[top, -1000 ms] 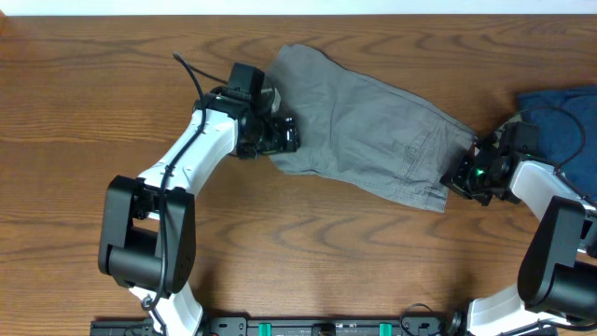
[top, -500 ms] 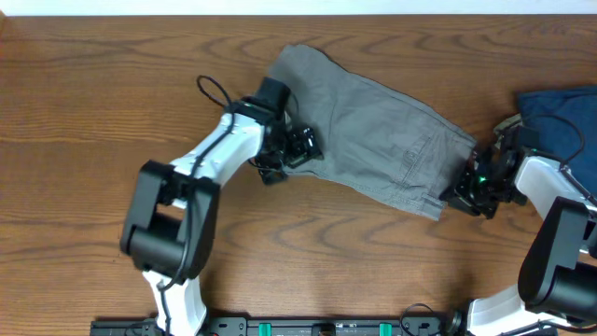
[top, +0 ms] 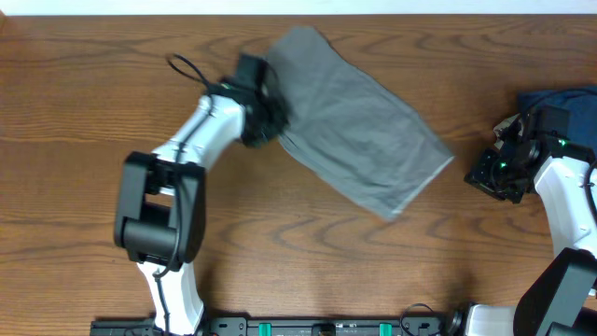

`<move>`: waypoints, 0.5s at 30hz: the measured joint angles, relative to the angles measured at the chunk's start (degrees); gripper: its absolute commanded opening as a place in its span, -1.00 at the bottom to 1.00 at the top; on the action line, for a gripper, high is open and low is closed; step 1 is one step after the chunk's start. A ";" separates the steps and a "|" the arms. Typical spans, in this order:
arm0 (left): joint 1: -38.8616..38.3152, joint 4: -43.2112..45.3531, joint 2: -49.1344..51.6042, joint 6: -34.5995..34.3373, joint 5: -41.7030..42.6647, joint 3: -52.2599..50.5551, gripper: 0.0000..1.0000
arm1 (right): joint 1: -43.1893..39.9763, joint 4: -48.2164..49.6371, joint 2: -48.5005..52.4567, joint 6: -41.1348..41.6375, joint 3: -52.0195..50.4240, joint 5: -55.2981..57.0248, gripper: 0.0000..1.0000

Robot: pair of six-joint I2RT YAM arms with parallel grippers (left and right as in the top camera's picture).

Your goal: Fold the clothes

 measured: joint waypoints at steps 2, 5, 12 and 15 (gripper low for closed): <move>2.12 -0.74 -0.24 2.56 -0.85 3.91 -0.88 | 0.02 0.26 0.00 -0.15 0.00 0.09 -0.56; 4.17 -1.62 -1.03 5.20 -1.84 7.91 -0.88 | 0.04 0.17 0.00 -0.61 0.00 0.17 -0.57; 3.87 -7.23 -2.21 7.78 -3.02 8.87 -0.88 | 0.09 -0.28 0.00 -1.25 0.00 0.20 -0.57; 2.40 -6.97 -2.21 8.98 -3.15 8.87 -0.88 | 0.09 -0.31 0.00 -1.29 0.00 0.20 -0.57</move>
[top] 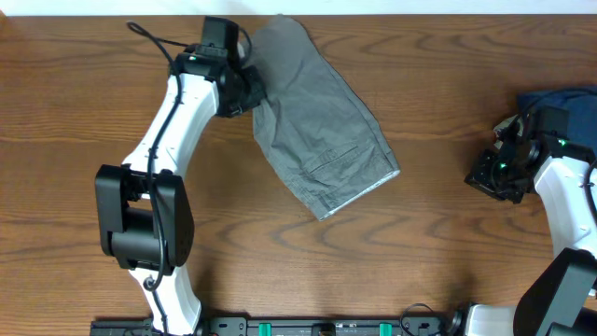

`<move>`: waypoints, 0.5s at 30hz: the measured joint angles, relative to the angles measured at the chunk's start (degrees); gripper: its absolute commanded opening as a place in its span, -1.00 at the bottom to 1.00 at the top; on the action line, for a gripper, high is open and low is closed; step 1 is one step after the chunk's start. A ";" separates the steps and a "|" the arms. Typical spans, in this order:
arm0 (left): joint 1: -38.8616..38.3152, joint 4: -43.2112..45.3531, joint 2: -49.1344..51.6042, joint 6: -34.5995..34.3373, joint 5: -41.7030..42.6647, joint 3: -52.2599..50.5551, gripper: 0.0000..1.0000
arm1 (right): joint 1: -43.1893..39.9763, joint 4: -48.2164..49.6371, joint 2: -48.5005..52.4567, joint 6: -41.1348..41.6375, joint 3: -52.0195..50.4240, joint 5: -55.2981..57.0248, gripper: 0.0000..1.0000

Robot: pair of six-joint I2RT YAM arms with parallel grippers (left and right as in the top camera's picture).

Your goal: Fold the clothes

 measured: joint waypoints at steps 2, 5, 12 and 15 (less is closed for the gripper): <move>-1.05 1.25 0.00 0.50 0.00 0.00 -0.88 | 0.00 -0.17 0.00 -0.13 0.00 0.02 -0.57; -2.32 3.41 0.00 1.25 -0.04 0.00 -0.88 | 0.00 -0.70 0.00 -0.17 0.00 0.02 -0.58; -4.02 4.85 0.00 4.81 -0.66 0.00 -0.88 | 0.00 -1.20 0.00 -0.48 0.00 0.02 -0.58; -5.86 5.01 0.00 8.46 -1.53 0.00 -0.88 | 0.00 -1.29 0.00 -0.61 0.00 0.02 -0.58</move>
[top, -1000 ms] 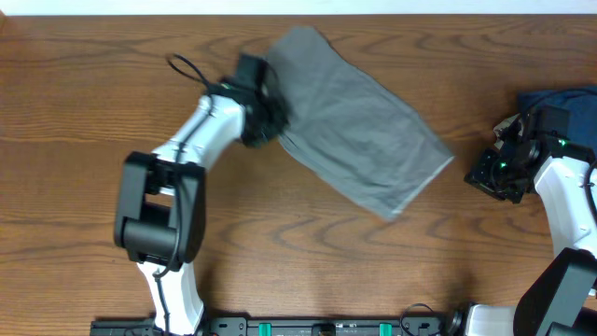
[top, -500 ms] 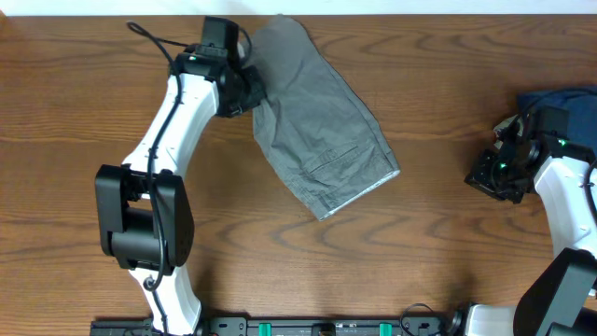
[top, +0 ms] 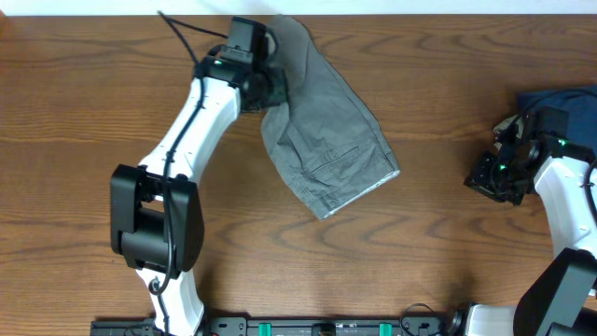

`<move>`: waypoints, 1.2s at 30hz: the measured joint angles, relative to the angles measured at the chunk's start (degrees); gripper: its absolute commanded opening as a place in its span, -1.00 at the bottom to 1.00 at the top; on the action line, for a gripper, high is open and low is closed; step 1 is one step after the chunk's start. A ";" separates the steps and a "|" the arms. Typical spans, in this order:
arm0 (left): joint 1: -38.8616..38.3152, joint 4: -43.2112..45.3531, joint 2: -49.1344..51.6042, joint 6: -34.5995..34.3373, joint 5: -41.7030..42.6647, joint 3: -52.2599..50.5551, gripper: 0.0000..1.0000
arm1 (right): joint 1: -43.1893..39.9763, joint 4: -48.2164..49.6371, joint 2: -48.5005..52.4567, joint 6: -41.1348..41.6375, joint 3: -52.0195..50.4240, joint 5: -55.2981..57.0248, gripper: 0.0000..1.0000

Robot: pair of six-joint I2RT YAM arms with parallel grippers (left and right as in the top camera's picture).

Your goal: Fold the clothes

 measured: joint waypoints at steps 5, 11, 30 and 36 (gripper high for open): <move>-2.69 0.02 0.00 2.73 -4.83 0.00 -0.87 | 0.00 -0.44 0.00 -0.39 0.00 0.00 -0.58; -1.53 0.48 0.00 3.13 -9.07 0.00 -0.88 | 0.04 -0.22 0.00 -1.09 0.00 -0.52 -0.60; -12.33 5.09 -0.02 8.31 0.92 -0.11 -0.88 | 2.36 2.29 0.00 -4.66 0.00 -5.38 -0.62; -3.08 5.95 -0.02 8.28 -6.12 -0.11 -0.87 | 2.36 1.40 0.00 -4.79 0.00 -4.50 -0.62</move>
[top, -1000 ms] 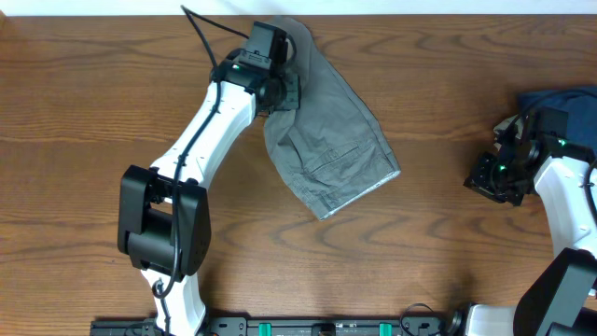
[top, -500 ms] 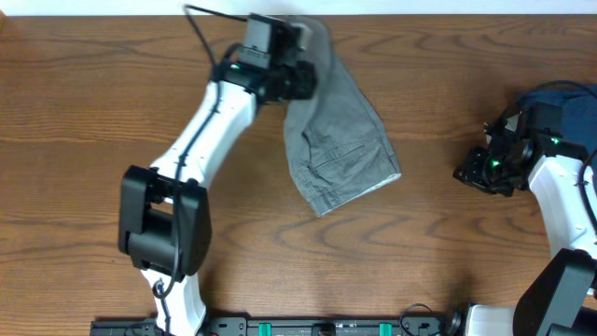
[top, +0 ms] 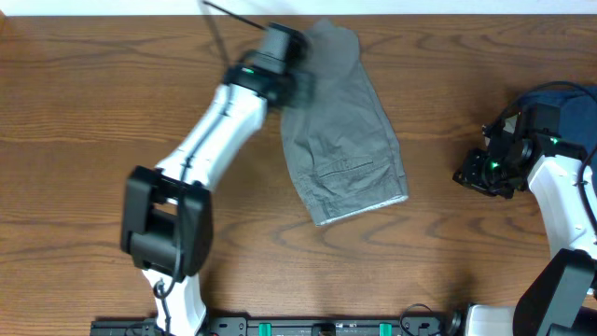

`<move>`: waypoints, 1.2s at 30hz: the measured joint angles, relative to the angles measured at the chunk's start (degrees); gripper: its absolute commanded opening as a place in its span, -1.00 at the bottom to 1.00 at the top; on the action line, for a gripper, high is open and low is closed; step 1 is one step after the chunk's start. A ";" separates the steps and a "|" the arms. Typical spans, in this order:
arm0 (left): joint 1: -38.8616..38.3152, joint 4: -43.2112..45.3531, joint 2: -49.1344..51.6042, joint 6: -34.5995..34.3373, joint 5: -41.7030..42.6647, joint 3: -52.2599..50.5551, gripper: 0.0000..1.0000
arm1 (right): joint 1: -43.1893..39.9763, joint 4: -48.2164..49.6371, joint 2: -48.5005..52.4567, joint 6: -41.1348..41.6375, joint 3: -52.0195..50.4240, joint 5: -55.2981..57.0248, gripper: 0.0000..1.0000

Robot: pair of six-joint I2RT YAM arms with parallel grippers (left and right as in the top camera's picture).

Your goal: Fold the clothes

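Observation:
Grey shorts (top: 345,140) lie folded on the wooden table (top: 84,140), running from the far edge down towards the middle, hem end nearest me. My left gripper (top: 297,77) is at their upper left edge, blurred, and appears shut on the cloth. My right gripper (top: 478,174) hovers at the right side of the table, well apart from the shorts. It is too dark to show how its fingers stand.
A dark blue garment (top: 560,98) lies at the far right edge, partly under the right arm. The table's far edge (top: 420,13) runs just beyond the top of the shorts.
The left gripper has moved right along the far edge, and the shorts have turned with it to hang more upright. The right gripper has shifted slightly left and up.
The shorts first lay slanted across the middle with the left gripper at their left edge. Then they sat further left and back, more compact, with a pocket showing. The gripper then stood at their top, and now they have swung right and lie nearly straight.

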 measured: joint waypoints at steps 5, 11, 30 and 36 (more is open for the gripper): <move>9.86 2.73 0.00 -1.42 -0.87 0.00 -0.67 | 0.00 -0.26 0.00 0.00 0.00 0.83 -0.62; 14.58 -0.48 0.00 -3.96 8.22 0.00 0.95 | 0.00 -0.07 0.00 0.00 0.00 1.07 -0.62; -5.57 -12.24 0.72 -9.51 13.97 -0.81 0.96 | 0.00 -0.37 0.00 0.00 0.00 1.22 -0.64; -8.61 -9.40 6.40 -10.32 12.94 -0.83 0.78 | 0.00 -1.05 0.00 0.00 0.00 1.22 -0.64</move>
